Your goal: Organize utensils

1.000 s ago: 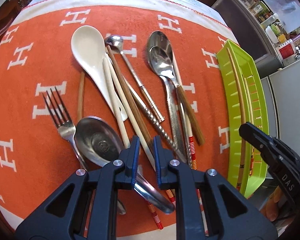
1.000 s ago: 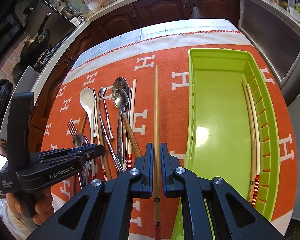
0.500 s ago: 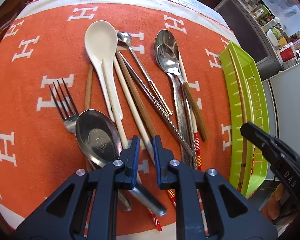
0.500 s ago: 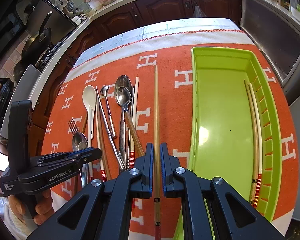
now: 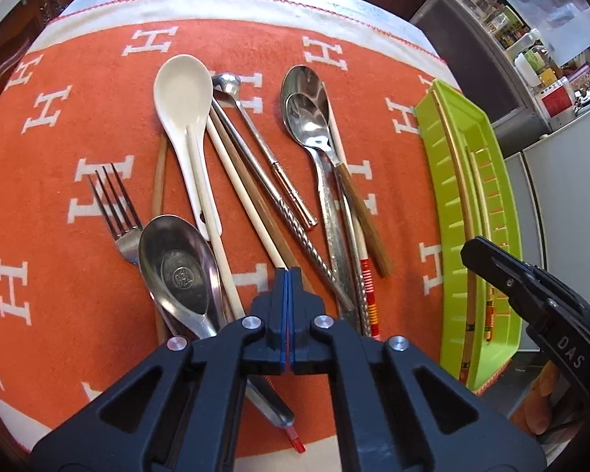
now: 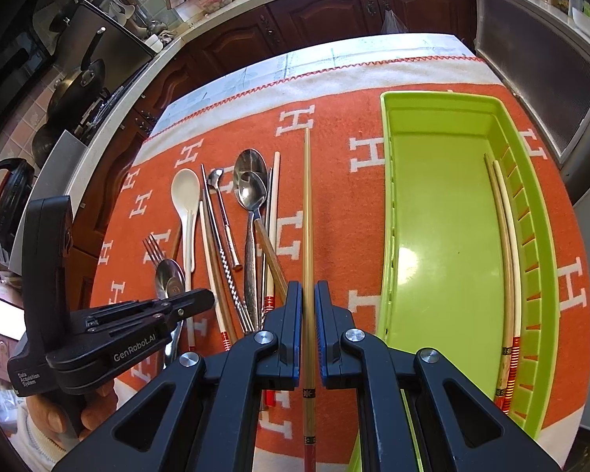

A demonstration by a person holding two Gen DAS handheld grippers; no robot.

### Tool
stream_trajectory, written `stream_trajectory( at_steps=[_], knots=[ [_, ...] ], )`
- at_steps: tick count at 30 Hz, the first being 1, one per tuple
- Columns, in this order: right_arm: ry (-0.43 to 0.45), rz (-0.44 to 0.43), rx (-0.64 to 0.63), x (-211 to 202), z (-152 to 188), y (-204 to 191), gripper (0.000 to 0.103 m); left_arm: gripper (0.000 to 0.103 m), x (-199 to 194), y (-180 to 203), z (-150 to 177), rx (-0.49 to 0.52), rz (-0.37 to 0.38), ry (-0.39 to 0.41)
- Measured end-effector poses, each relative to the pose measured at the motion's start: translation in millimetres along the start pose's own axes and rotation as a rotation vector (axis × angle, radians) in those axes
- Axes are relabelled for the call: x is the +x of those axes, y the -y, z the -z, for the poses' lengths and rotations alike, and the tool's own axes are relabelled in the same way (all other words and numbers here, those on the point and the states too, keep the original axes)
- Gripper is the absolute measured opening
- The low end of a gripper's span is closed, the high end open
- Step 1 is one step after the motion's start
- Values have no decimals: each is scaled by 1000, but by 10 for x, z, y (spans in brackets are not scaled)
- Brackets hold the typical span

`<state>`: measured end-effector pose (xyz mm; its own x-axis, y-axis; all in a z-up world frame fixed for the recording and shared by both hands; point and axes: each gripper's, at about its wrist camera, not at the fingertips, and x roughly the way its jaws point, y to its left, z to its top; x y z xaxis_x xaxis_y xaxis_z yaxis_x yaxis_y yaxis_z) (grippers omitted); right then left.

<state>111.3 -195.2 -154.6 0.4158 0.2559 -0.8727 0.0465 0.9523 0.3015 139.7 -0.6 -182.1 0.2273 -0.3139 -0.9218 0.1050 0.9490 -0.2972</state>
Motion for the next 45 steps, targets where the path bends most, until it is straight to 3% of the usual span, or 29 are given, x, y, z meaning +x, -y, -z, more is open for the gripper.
stream_trajectory(
  at_steps=[10,23,27,33,45],
  knots=[
    [9,-6,-10,-137,92,-17,6,0,123,-83,73,-29,11,-65],
    [8,-10,-8,-149,118,13,6,0,119,141,77,29,-25,-21],
    [7,-12,-6,-137,121,28,6,10,159,173,46,24,-40,-12],
    [-1,-18,3,-100,125,50,6,11,176,166,26,-3,-46,2],
    [1,-32,18,-126,137,106,6,6,185,241,100,44,-153,7]
  ],
)
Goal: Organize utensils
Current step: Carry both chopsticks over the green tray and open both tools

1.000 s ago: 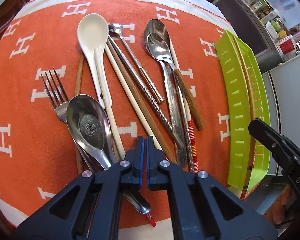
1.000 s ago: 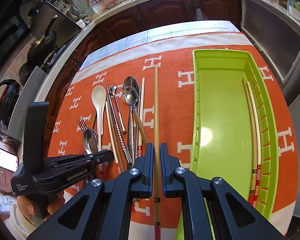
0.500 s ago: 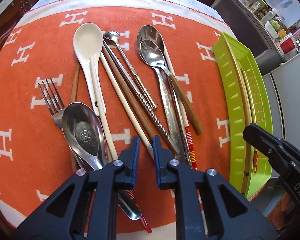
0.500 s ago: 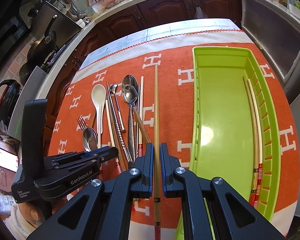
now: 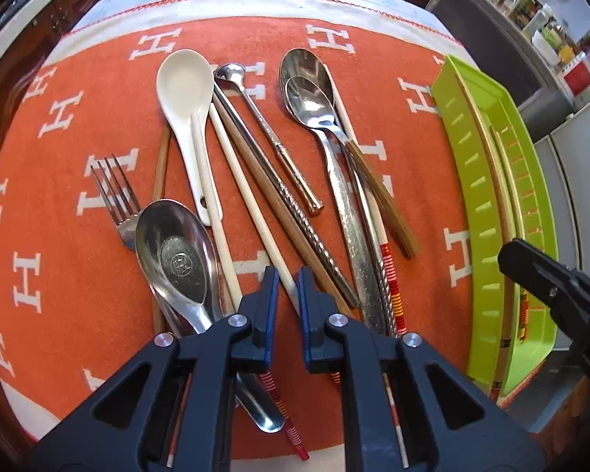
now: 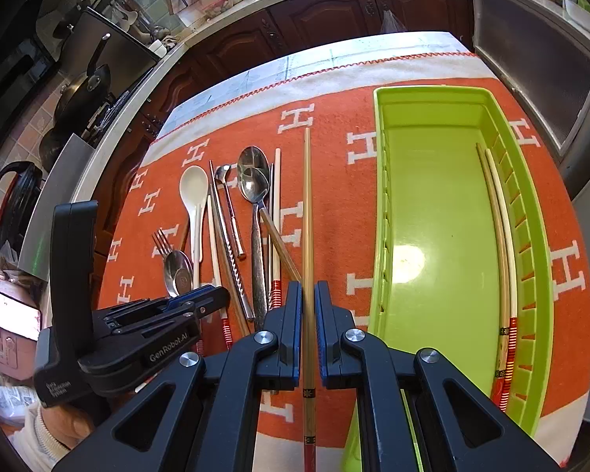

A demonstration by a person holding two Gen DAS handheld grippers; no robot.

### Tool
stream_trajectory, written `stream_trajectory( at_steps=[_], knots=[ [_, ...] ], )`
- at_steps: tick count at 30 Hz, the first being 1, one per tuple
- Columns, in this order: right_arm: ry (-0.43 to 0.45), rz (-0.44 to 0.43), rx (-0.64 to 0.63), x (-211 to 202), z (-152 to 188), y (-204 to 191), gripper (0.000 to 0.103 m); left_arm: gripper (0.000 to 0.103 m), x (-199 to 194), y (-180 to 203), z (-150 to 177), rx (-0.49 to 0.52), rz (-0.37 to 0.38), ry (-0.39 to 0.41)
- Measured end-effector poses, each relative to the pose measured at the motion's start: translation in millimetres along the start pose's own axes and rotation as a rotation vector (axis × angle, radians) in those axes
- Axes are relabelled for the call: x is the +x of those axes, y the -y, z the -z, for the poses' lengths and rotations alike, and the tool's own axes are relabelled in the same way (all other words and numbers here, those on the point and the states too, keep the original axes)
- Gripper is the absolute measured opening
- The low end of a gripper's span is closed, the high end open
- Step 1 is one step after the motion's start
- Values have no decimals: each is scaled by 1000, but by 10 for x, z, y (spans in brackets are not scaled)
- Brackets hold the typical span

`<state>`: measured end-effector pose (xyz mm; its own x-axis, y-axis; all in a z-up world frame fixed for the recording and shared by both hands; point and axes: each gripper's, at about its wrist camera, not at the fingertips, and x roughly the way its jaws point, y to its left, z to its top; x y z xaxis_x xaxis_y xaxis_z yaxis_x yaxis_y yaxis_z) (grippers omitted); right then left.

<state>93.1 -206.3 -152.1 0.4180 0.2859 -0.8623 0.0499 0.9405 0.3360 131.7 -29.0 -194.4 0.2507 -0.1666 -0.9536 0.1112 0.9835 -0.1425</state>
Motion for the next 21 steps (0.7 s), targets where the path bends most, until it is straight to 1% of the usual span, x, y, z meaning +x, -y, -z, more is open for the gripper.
stream_trajectory(
  at_steps=[3,6,9,13,16,18,21],
  knots=[
    [5,-4,-5,-38,7,0,6,2,-84,-17,28,-13,11,-1],
    [17,-7,-9,-108,13,5,6,1,-295,-55,53,-18,41,29],
    [28,-11,-3,-175,25,19,6,1,-534,-78,72,-23,78,56],
    [40,-15,5,-291,56,71,6,1,-826,-62,64,-33,145,80],
    [57,3,20,-407,74,163,6,1,-979,63,-7,-19,197,89],
    [69,21,39,-486,71,266,6,2,-1048,252,-66,10,228,91],
    [78,52,72,-574,53,456,6,2,-1049,626,-111,71,253,82]
  ],
)
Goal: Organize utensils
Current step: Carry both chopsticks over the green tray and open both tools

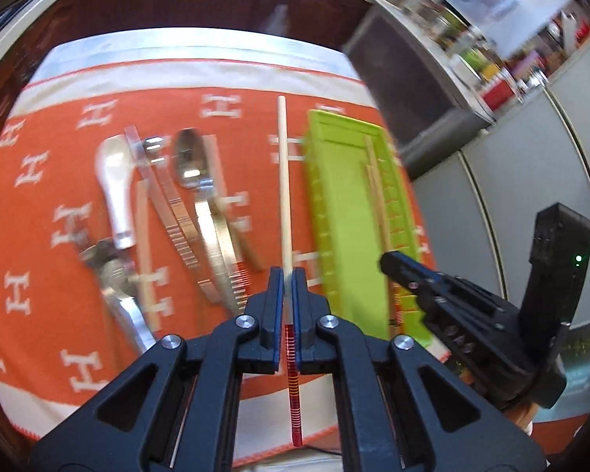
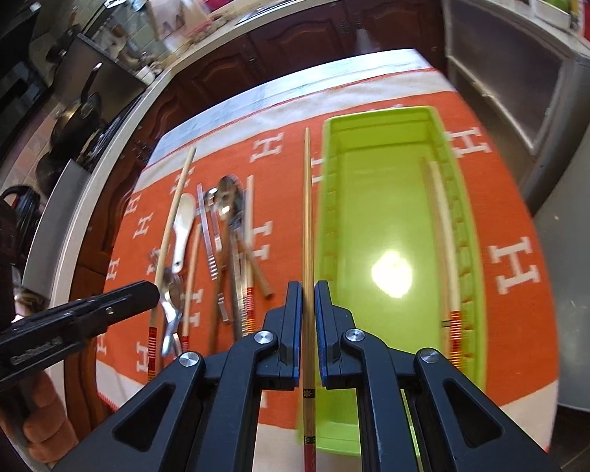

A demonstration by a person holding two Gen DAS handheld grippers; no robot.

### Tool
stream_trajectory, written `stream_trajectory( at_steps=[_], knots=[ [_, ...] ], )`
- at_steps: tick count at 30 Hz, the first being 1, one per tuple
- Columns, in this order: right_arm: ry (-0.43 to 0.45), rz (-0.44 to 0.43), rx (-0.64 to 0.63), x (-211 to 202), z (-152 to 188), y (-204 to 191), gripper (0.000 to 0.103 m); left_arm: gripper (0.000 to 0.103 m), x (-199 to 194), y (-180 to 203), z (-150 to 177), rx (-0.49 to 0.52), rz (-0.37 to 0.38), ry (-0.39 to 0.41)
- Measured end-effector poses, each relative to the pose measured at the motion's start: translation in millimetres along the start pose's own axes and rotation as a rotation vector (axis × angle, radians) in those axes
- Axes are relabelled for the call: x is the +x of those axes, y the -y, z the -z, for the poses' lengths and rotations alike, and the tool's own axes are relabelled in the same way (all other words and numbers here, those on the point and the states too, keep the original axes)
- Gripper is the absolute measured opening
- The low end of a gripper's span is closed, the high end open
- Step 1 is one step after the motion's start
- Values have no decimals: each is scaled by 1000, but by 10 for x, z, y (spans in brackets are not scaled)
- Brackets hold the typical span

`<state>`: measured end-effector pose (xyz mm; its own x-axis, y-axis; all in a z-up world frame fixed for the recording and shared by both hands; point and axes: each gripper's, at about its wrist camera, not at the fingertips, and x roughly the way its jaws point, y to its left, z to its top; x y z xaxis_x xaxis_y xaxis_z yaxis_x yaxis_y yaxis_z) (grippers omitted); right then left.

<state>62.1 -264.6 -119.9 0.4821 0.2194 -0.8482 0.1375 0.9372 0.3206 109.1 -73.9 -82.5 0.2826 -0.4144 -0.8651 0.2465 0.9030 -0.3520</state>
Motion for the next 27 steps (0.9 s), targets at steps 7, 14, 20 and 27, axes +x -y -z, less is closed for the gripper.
stream_trajectory(
  at_steps=[7,14,20,27],
  knots=[
    [3,70,51,-41,-124,383,7,2,428,612,-139,124,-13,-34],
    [43,122,80,-63,-374,571,20,3,697,704,-203,132,-20,-90],
    [64,114,67,-172,-439,478,21,4,573,669,-141,184,-66,-46],
    [37,80,42,-142,-324,218,21,24,280,393,-15,187,-137,13]
  ],
)
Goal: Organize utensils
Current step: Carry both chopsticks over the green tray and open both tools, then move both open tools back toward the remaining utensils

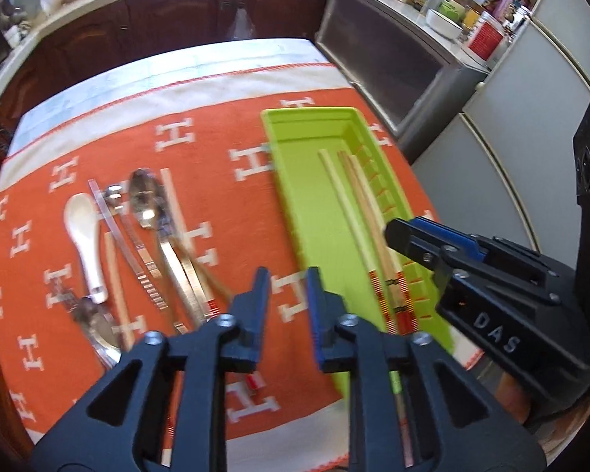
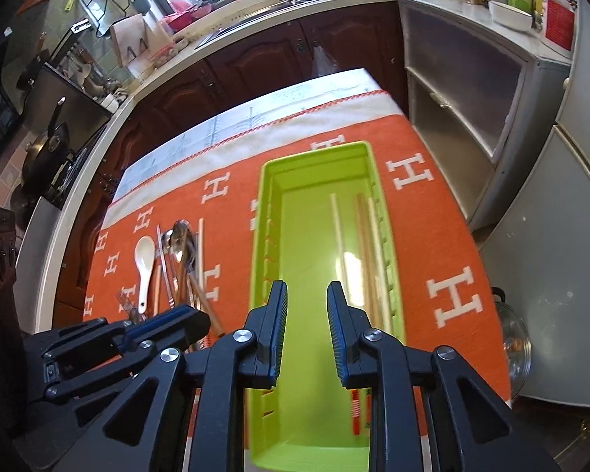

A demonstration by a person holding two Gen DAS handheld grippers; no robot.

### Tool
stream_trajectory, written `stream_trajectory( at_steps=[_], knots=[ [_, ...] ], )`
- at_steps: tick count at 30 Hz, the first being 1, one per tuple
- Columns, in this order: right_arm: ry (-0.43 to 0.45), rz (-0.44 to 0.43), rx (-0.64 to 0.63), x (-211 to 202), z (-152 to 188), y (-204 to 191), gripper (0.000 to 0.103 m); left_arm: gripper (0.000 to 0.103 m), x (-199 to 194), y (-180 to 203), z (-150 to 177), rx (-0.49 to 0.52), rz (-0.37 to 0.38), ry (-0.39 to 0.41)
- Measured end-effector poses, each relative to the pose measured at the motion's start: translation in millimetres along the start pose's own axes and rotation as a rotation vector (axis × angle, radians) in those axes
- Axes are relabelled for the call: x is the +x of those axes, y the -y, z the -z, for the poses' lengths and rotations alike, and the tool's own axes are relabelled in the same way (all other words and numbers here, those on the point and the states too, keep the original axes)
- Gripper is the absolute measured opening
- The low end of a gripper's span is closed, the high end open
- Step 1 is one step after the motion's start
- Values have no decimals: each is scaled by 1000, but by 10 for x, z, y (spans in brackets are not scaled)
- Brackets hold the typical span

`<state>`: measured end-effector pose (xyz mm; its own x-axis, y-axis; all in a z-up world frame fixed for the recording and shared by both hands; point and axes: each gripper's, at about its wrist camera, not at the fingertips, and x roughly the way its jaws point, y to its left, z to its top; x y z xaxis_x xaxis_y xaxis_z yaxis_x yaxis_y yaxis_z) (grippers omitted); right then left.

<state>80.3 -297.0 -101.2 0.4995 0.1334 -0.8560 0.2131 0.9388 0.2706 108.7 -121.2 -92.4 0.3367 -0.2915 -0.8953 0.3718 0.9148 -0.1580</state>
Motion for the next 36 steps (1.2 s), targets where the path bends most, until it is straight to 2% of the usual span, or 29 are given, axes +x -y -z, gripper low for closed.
stream_trajectory(
  at_steps=[6,12,18,23,26,30,36],
  knots=[
    [-31,-35,-62,15,186,-302,21,28,-244,-461,257,-30,-103,44],
    [-63,-63,-142,32,381,-713,23,28,-485,-1178,551,-141,-177,65],
    [-86,-114,-211,71,476,-1167,34,28,-697,-1769,855,-218,-256,90],
    [-106,-149,-272,202,510,-1536,35,29,-728,-2180,1070,-287,-221,87],
    [-123,-168,-310,356,541,-1765,35,38,-683,-2322,1131,-317,-168,82],
    [-148,-192,-361,621,575,-2024,35,43,-563,-2431,1148,-315,-114,76],
    [-174,-187,-437,1032,631,-2338,35,43,-360,-2547,1099,-302,-62,69]
  ],
)
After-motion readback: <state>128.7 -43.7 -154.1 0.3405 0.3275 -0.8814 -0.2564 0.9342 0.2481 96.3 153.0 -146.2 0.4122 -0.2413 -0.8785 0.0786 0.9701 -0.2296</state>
